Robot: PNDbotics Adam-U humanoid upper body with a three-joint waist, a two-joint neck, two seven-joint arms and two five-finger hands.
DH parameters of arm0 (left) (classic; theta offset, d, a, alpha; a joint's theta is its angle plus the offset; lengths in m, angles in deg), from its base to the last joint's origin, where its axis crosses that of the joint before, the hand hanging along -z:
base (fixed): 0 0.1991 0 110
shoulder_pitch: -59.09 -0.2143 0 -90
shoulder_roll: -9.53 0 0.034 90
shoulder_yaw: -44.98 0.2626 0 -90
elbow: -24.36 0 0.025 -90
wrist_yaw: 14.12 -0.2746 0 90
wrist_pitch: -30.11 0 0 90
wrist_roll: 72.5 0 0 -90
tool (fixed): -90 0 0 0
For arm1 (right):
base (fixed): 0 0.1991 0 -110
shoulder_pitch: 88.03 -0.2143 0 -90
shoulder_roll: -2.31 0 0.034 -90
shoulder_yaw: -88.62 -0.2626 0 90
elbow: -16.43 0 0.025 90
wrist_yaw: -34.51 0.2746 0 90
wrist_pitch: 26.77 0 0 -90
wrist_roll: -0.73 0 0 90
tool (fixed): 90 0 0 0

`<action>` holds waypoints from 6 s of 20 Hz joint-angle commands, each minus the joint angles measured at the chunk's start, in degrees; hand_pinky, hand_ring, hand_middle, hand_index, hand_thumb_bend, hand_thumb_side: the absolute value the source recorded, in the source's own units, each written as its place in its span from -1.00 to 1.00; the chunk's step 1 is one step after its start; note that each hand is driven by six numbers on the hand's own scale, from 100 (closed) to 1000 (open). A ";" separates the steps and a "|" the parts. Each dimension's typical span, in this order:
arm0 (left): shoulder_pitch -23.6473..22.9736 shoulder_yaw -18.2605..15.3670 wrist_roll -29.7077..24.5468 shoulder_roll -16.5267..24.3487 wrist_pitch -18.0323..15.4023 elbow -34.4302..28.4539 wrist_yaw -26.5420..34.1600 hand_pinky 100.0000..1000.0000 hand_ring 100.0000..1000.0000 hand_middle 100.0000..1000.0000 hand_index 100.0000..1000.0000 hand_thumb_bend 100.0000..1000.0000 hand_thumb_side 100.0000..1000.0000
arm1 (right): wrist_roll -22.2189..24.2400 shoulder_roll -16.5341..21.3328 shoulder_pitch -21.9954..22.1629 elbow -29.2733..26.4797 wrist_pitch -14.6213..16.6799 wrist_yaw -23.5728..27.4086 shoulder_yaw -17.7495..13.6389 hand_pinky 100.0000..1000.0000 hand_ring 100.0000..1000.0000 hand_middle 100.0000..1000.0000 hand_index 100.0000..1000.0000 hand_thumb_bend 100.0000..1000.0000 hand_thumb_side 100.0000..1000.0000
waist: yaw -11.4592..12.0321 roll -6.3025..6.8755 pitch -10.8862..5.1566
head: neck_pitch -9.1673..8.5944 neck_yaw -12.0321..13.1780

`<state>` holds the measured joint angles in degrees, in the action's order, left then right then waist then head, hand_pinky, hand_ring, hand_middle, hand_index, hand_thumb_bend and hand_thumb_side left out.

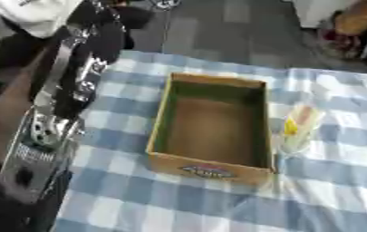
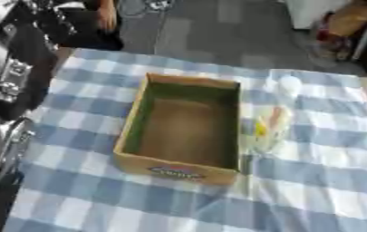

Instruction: Pick up objects on the table and place them in the box.

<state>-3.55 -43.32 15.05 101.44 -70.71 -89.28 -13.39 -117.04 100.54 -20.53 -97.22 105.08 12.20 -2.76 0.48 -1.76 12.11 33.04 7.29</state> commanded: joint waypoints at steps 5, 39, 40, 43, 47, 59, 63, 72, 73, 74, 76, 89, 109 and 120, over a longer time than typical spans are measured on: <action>0.41 -0.19 -0.14 1.24 -0.11 -0.96 0.17 0.51 0.36 0.58 0.80 -0.39 0.53 | -1.32 0.78 -0.66 -0.94 0.77 -0.13 -0.41 -0.89 -0.57 -0.69 -0.40 -1.00 0.80 | 0.00 0.09 -1.01 | 0.18 0.07; -1.06 0.81 -1.29 1.13 0.47 -0.96 1.09 0.52 0.37 0.58 0.80 -0.40 0.53 | 25.68 14.52 -2.90 4.92 -40.39 -5.34 2.09 0.87 0.59 0.55 0.78 -0.25 1.00 | 2.74 -1.33 -3.89 | 4.55 -8.29; -1.13 0.87 -1.36 1.14 0.51 -0.96 1.13 0.52 0.37 0.58 0.80 -0.40 0.53 | 26.05 14.93 -3.43 5.92 -40.57 -5.18 2.40 0.88 0.59 0.55 0.79 -0.18 1.00 | 2.77 -1.35 -3.99 | 4.54 -8.54; -1.23 0.95 -1.52 1.20 0.52 -0.96 1.22 0.52 0.37 0.58 0.80 -0.40 0.53 | 27.19 15.74 -4.97 8.65 -40.91 -4.83 3.29 0.87 0.57 0.57 0.84 -0.08 1.00 | 2.84 -1.35 -4.14 | 4.51 -8.82; -1.30 0.99 -1.63 1.25 0.53 -0.96 1.28 0.52 0.37 0.58 0.80 -0.40 0.54 | 29.62 16.60 -7.16 12.22 -41.04 -4.84 4.48 0.88 0.58 0.58 0.87 0.05 1.00 | 2.98 -1.39 -4.21 | 4.79 -9.38; -1.31 1.18 -1.90 1.23 0.50 -0.96 1.51 0.52 0.37 0.58 0.80 -0.40 0.53 | 38.66 17.64 -11.25 21.25 -39.31 -1.32 7.15 0.88 0.59 0.58 0.94 0.32 1.00 | 3.35 -1.60 -4.52 | 5.24 -9.40; -1.22 1.27 -2.01 1.18 0.46 -0.96 1.60 0.52 0.37 0.58 0.80 -0.40 0.53 | 41.14 18.10 -12.95 23.44 -38.86 -0.36 8.12 0.88 0.59 0.57 0.93 0.37 1.00 | 3.61 -1.70 -4.54 | 5.41 -9.29; -0.71 1.51 -2.29 0.90 0.39 -0.96 1.84 0.52 0.37 0.58 0.80 -0.40 0.53 | 43.80 17.59 -15.63 28.00 -37.71 1.49 10.01 0.84 0.55 0.54 0.92 0.41 1.00 | 4.37 -1.96 -4.42 | 5.39 -9.20; -0.64 1.57 -2.35 0.85 0.38 -0.96 1.89 0.52 0.37 0.58 0.80 -0.40 0.53 | 44.18 17.42 -15.92 28.46 -37.61 1.97 10.26 0.84 0.55 0.53 0.92 0.40 1.00 | 4.47 -2.00 -4.42 | 5.43 -9.23; -0.59 1.60 -2.39 0.81 0.37 -0.96 1.93 0.52 0.37 0.58 0.80 -0.40 0.53 | 44.58 17.24 -16.20 28.83 -37.51 2.55 10.52 0.83 0.54 0.53 0.93 0.39 1.00 | 4.57 -2.04 -4.42 | 5.48 -9.25; -0.49 1.66 -2.48 0.75 0.37 -0.96 2.01 0.52 0.38 0.58 0.80 -0.40 0.53 | 45.29 16.97 -16.69 29.36 -37.38 3.58 10.98 0.82 0.54 0.52 0.92 0.38 1.00 | 4.73 -2.11 -4.40 | 5.59 -9.27; -0.16 1.95 -2.91 0.38 0.29 -0.96 2.43 0.52 0.38 0.58 0.80 -0.40 0.53 | 48.61 13.67 -18.41 31.35 -37.11 5.55 12.62 0.81 0.53 0.52 0.94 0.38 1.00 | 5.47 -2.41 -4.51 | 5.48 -8.56; 0.33 2.03 -2.98 0.20 0.26 -0.96 2.52 0.52 0.38 0.58 0.79 -0.39 0.52 | 51.27 13.08 -18.46 32.71 -38.55 12.07 13.46 0.75 0.50 0.54 0.98 0.40 1.00 | 5.95 -2.63 -4.53 | 6.10 -7.18; 0.37 2.01 -2.97 0.16 0.21 -0.96 2.57 0.52 0.38 0.58 0.79 -0.38 0.52 | 52.26 12.18 -18.08 32.91 -39.63 12.51 14.08 0.74 0.49 0.55 1.00 0.36 0.98 | 6.03 -2.63 -4.62 | 6.44 -6.41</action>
<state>-4.08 -41.20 12.15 101.37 -70.31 -89.29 -11.06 -64.94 111.84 -37.89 -63.81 65.65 24.49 11.73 6.47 -4.56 8.63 39.48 0.48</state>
